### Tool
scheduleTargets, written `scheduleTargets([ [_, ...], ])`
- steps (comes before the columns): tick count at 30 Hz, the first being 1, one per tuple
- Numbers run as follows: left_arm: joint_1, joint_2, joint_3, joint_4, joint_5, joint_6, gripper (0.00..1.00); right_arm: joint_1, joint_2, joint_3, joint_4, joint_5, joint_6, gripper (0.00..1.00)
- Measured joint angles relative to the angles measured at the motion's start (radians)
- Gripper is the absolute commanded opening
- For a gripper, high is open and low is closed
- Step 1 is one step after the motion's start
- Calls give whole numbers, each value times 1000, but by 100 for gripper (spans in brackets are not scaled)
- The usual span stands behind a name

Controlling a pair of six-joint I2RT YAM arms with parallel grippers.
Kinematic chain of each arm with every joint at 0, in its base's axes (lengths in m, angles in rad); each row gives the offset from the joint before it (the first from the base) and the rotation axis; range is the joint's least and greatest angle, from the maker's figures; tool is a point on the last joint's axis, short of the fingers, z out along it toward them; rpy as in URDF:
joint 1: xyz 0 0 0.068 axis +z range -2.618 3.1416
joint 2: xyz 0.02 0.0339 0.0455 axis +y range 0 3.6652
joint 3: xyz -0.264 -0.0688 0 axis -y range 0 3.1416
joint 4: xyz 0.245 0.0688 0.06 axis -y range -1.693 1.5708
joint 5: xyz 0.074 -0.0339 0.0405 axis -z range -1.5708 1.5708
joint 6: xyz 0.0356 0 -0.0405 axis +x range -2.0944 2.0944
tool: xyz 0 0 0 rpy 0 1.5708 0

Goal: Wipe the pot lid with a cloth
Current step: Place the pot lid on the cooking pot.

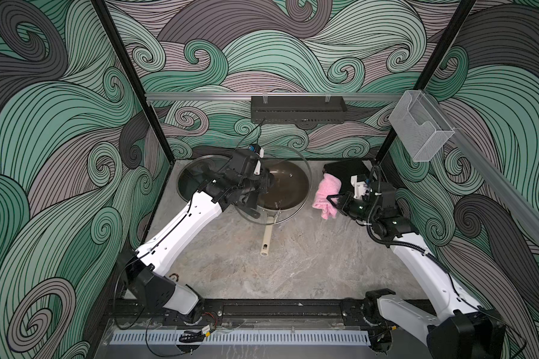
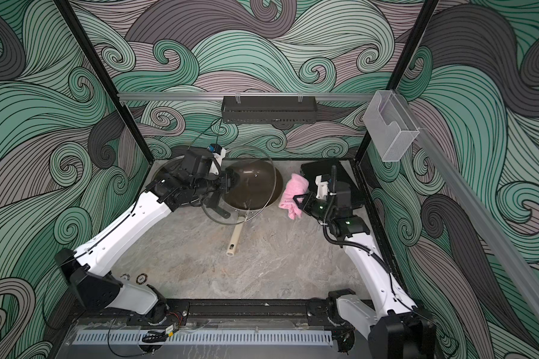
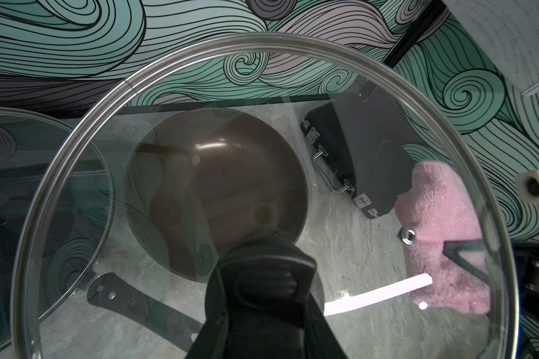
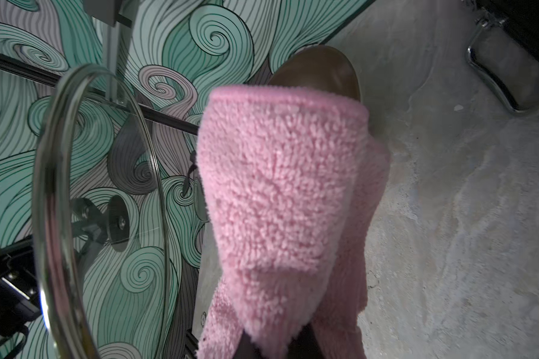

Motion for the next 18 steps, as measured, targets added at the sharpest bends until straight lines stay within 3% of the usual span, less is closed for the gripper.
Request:
scheduleTargets([
  [8,55,305,249,-103,47,50,0,-1,0,-89,-134,67,-98,0],
  [18,74,702,771,-263,61,130,0,-1,20,-176,-175,71,-121,0],
])
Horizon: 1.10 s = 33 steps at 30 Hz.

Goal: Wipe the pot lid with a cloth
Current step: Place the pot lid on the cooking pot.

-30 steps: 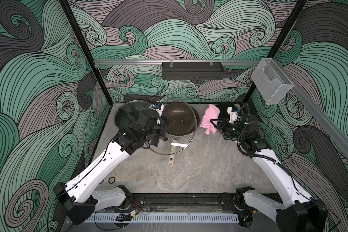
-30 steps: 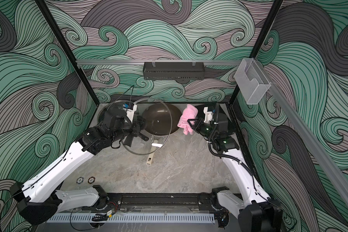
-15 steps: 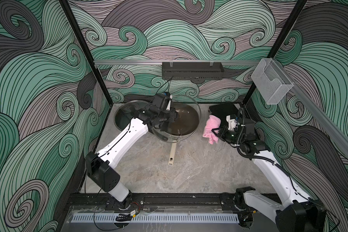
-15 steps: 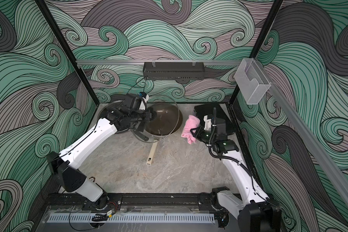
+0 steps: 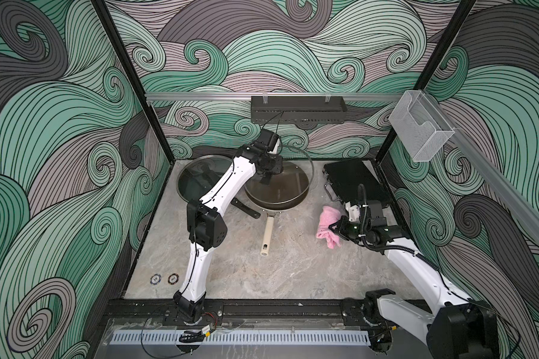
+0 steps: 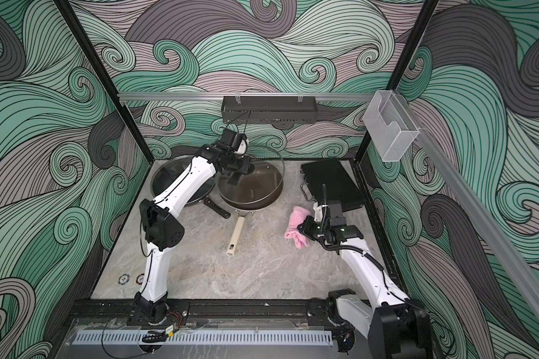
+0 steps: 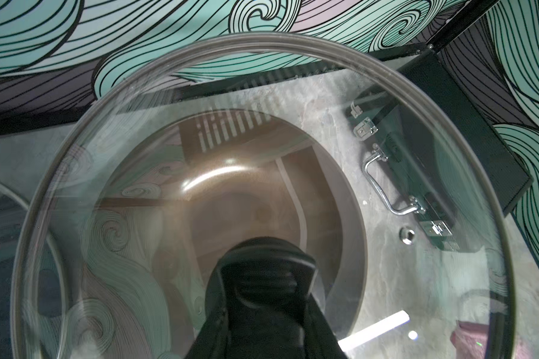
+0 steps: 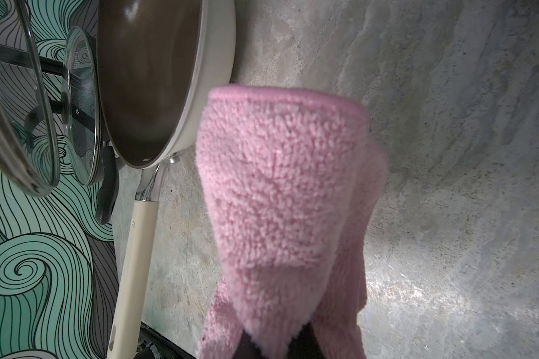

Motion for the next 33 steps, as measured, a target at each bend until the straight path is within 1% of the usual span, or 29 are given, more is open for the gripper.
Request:
scheduleTargets([
  [2,2,55,66,-18,0,11,0,0,20,0,3,-3,-1,0],
  [5,6,101,101,-40,0,24,0,0,47,0,3,-9,-2,0],
  [12,21,135,103,-82,-4,43,0,0,82,0,14,-17,-3,0],
  [33,24,193,105,-65,-24,74,0,2,126,-26,73,-41,5,0],
])
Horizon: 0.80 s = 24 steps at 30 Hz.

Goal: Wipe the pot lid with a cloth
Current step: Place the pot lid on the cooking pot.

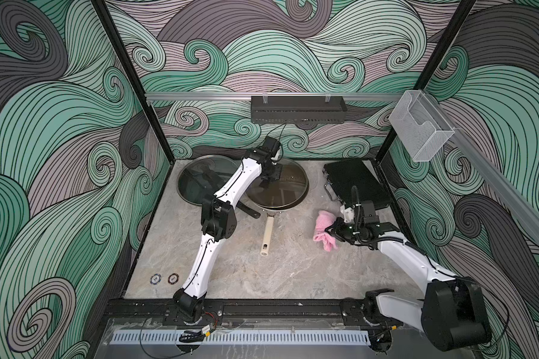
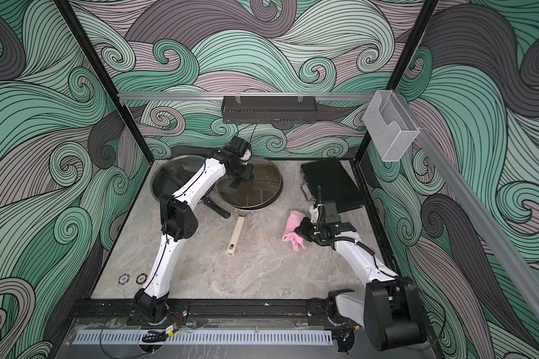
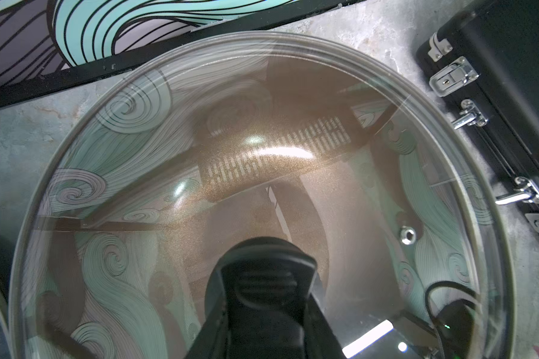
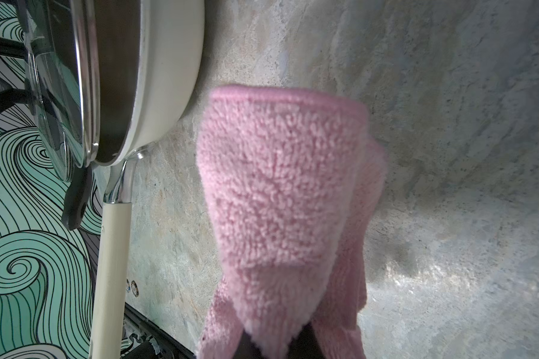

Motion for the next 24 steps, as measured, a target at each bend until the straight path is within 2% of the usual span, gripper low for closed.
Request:
scheduleTargets([
  [16,-11,11,6,8,-3,19,0,0,49,-11,45,-26,18,0],
  [24,-48,13,8,21,-23,48,0,0,50,-18,62,-30,19,0],
])
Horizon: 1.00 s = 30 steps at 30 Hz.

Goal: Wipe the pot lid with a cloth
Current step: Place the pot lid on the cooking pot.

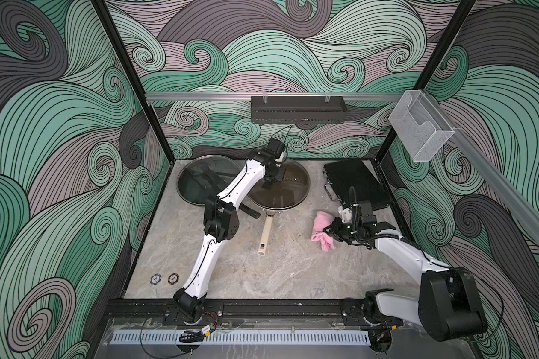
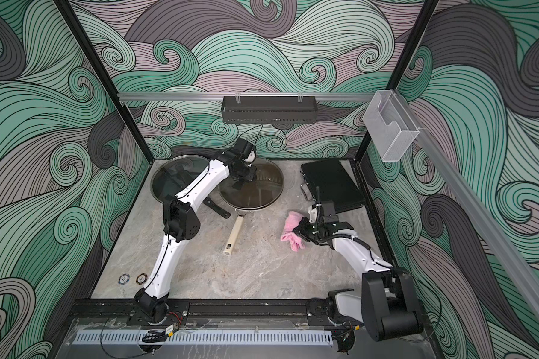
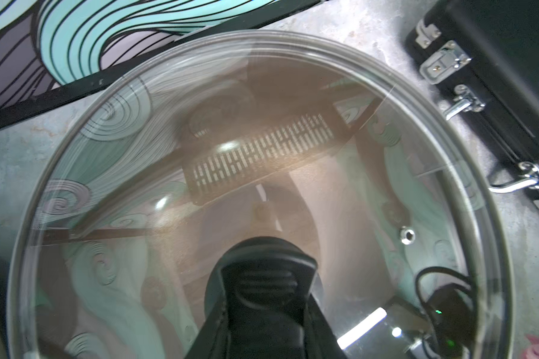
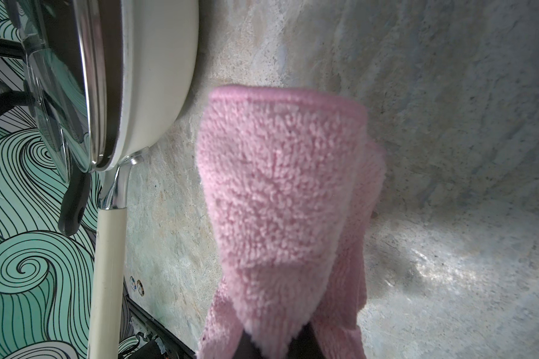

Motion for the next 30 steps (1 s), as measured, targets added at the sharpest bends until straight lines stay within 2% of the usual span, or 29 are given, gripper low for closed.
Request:
scheduleTargets([
  [10,-32,13,15,4,-4,19,0,1,0,-4,11,-13,3,0],
  [18,-30,13,17,1,-75,32,0,1,0,-4,11,-15,6,0],
  [30,-29,13,27,-8,-120,53,0,1,0,-4,16,-16,17,0],
])
